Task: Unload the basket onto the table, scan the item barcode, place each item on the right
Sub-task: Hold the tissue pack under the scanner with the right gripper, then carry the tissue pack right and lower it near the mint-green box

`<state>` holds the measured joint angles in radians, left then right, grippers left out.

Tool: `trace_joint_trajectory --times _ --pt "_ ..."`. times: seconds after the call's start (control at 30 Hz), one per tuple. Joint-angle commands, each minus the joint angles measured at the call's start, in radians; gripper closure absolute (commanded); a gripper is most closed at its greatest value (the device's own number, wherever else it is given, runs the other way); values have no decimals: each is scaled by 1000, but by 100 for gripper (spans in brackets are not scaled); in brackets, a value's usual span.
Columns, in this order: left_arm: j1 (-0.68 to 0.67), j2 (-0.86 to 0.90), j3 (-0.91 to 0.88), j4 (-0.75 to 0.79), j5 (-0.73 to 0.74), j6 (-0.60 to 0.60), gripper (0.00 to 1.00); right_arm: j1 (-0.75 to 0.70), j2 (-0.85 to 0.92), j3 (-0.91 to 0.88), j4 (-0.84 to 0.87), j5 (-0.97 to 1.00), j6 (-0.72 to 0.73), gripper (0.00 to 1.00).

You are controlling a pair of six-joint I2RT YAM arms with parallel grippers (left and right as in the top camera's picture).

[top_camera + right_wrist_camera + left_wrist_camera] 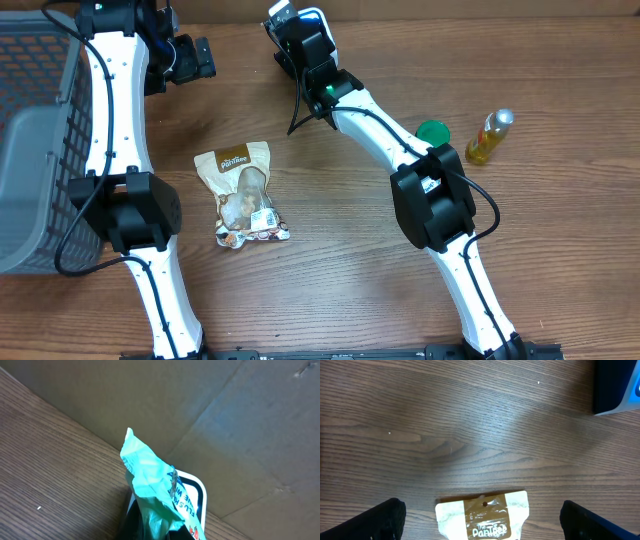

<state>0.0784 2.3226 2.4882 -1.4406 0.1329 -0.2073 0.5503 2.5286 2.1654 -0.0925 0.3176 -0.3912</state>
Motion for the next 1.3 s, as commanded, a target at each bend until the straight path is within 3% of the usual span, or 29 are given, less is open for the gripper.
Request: trace_joint_trajectory --times 0.0,0.23,0.4,0.6,0.7,0.87,1.13,1.23,1.27 --pt "-6 -2 19 2 -11 -3 1 -2 4 7 -13 -16 26 96" --pt "-6 -2 19 2 -11 -3 1 -18 -30 7 -31 -16 116 96" --pt "-6 -2 19 2 -10 -3 0 -30 -183 7 -143 -92 134 96" --pt "-6 -2 19 2 -10 -3 1 -70 -360 7 -673 -217 316 96" --pt "-6 -2 19 2 -11 -3 0 -115 -372 7 -1041 -403 317 96" --pt "-6 -2 19 2 -11 -3 1 -172 -368 -49 -1411 -505 315 92" --pt "-6 -2 19 2 -11 -3 0 -195 -368 -262 -1464 -470 313 93" --pt "-6 -2 19 2 -10 -3 0 -195 -368 -348 -1409 -375 314 89" --pt "-6 -2 19 2 -11 -3 0 -195 -368 -373 -1391 -352 314 80"
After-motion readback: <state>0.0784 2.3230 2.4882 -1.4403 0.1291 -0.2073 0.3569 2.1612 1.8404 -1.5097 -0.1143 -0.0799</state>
